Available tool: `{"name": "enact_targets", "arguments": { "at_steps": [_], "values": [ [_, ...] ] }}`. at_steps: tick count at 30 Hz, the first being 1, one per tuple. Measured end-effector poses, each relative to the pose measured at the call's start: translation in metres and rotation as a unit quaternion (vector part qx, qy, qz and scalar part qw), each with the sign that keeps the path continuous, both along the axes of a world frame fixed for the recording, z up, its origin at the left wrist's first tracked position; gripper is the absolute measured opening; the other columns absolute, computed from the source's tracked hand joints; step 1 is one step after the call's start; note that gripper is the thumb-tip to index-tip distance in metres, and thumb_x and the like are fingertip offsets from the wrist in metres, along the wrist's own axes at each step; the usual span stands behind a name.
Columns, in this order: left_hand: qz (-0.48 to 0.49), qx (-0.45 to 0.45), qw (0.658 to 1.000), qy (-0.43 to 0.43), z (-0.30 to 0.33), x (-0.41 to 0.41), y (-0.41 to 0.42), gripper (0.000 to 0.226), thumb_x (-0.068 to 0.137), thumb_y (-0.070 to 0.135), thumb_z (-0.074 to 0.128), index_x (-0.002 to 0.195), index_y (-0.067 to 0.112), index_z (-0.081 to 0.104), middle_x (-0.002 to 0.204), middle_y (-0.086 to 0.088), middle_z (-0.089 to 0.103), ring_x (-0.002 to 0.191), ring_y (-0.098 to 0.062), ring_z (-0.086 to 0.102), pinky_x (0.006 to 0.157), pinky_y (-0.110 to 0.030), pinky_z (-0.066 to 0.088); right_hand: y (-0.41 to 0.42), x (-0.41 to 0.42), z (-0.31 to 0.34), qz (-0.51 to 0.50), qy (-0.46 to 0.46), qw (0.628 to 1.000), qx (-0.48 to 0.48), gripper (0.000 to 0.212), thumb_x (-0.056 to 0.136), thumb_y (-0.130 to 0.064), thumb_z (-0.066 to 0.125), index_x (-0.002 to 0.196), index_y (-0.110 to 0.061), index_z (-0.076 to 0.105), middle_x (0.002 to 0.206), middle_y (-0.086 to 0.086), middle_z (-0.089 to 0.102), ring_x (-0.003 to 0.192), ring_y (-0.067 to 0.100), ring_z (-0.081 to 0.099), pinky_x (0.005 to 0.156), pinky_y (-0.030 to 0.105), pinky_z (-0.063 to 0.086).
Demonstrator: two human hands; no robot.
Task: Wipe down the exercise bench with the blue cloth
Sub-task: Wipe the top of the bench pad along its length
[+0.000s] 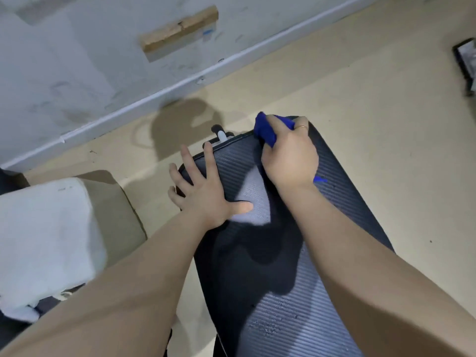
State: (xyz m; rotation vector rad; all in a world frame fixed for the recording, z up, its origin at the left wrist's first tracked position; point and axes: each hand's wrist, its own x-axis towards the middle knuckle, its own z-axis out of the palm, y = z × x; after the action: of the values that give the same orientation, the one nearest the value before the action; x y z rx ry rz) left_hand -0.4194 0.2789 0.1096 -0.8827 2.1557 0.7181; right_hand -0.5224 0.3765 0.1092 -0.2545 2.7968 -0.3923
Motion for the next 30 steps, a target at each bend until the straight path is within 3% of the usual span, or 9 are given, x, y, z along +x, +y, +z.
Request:
{"name": "enact_targets", "arguments": {
  "at_steps": [4,7,12,15,17,20,23,26,30],
  "values": [
    [0.042,0.163,0.981,0.096,0.01,0.019,-0.032,0.105,0.083,0.012,0.062,0.149,0.03,-0.018,0.158,0.002,-0.021,0.148,-0.028,-0.011,0.118,-0.038,0.008,-0.038,0.065,0.012,0.118,-0.074,0.99,-0.003,0.05,0.084,-0.021,0.052,0.132,-0.034,0.042,0.12,0.012,0.039,0.089,0.035,0.056,0.069,0.037,0.045],
    [0.258,0.345,0.888,0.16,0.02,0.048,-0.065,0.091,0.083,-0.017,0.038,0.152,0.026,-0.002,0.151,0.024,0.018,0.141,0.001,0.025,0.112,-0.018,0.024,-0.038,0.071,0.014,0.209,-0.086,0.974,0.001,0.053,0.085,-0.024,0.052,0.135,-0.036,0.038,0.123,0.011,0.039,0.092,0.034,0.055,0.066,0.035,0.043],
    [0.351,0.349,0.85,0.181,0.01,0.077,-0.085,0.059,0.089,0.009,0.037,0.147,0.02,0.029,0.137,0.008,0.05,0.128,-0.008,0.046,0.111,-0.031,0.031,-0.057,0.071,0.004,0.02,0.011,1.0,0.006,0.045,0.084,-0.02,0.05,0.127,-0.033,0.048,0.117,0.013,0.042,0.08,0.035,0.056,0.061,0.035,0.04],
    [0.382,0.395,0.821,0.158,0.012,0.078,-0.083,0.042,0.092,0.027,0.039,0.132,0.022,0.049,0.124,0.008,0.06,0.11,-0.006,0.054,0.097,-0.026,0.033,-0.071,0.12,0.007,0.121,-0.021,0.992,-0.014,0.05,0.079,-0.02,0.057,0.127,-0.031,0.049,0.109,0.015,0.045,0.077,0.036,0.056,0.058,0.038,0.045],
    [0.4,0.399,0.811,0.15,0.015,0.082,-0.081,0.03,0.098,0.03,0.033,0.1,0.024,0.062,0.1,0.009,0.068,0.093,-0.003,0.058,0.092,-0.024,0.036,-0.065,0.147,0.014,0.233,-0.039,0.972,-0.016,0.05,0.074,-0.019,0.063,0.122,-0.028,0.054,0.1,0.015,0.051,0.069,0.035,0.057,0.047,0.033,0.04],
    [0.396,0.374,0.831,0.117,0.018,0.098,-0.078,0.033,0.1,0.037,0.027,0.111,0.027,0.057,0.117,0.008,0.059,0.107,-0.004,0.053,0.102,-0.025,0.032,-0.049,0.131,0.021,0.329,-0.035,0.943,0.02,0.049,0.075,-0.019,0.063,0.122,-0.03,0.055,0.101,0.014,0.052,0.076,0.034,0.058,0.048,0.03,0.034],
    [0.377,0.374,0.841,0.104,0.016,0.111,-0.075,0.045,0.101,0.04,0.022,0.138,0.026,0.042,0.128,0.009,0.054,0.124,-0.007,0.048,0.111,-0.03,0.03,-0.039,0.078,0.016,0.178,0.011,0.983,0.053,0.052,0.083,-0.018,0.052,0.131,-0.035,0.046,0.118,0.015,0.044,0.094,0.035,0.054,0.063,0.036,0.042],
    [0.385,0.387,0.832,0.099,0.013,0.111,-0.068,0.032,0.099,0.044,0.025,0.117,0.037,0.05,0.123,0.006,0.06,0.12,-0.013,0.054,0.108,-0.032,0.035,-0.034,0.085,0.012,0.115,0.033,0.992,0.032,0.053,0.079,-0.016,0.055,0.13,-0.029,0.05,0.115,0.018,0.045,0.086,0.037,0.055,0.062,0.039,0.048],
    [0.399,0.404,0.816,0.113,0.023,0.103,-0.05,0.032,0.1,0.039,0.025,0.085,0.04,0.053,0.091,0.019,0.074,0.096,-0.003,0.063,0.1,-0.026,0.038,-0.013,0.162,0.016,0.298,-0.029,0.954,-0.012,0.059,0.06,-0.019,0.074,0.116,-0.03,0.06,0.092,0.012,0.056,0.061,0.03,0.058,0.042,0.028,0.042]
  ]
}}
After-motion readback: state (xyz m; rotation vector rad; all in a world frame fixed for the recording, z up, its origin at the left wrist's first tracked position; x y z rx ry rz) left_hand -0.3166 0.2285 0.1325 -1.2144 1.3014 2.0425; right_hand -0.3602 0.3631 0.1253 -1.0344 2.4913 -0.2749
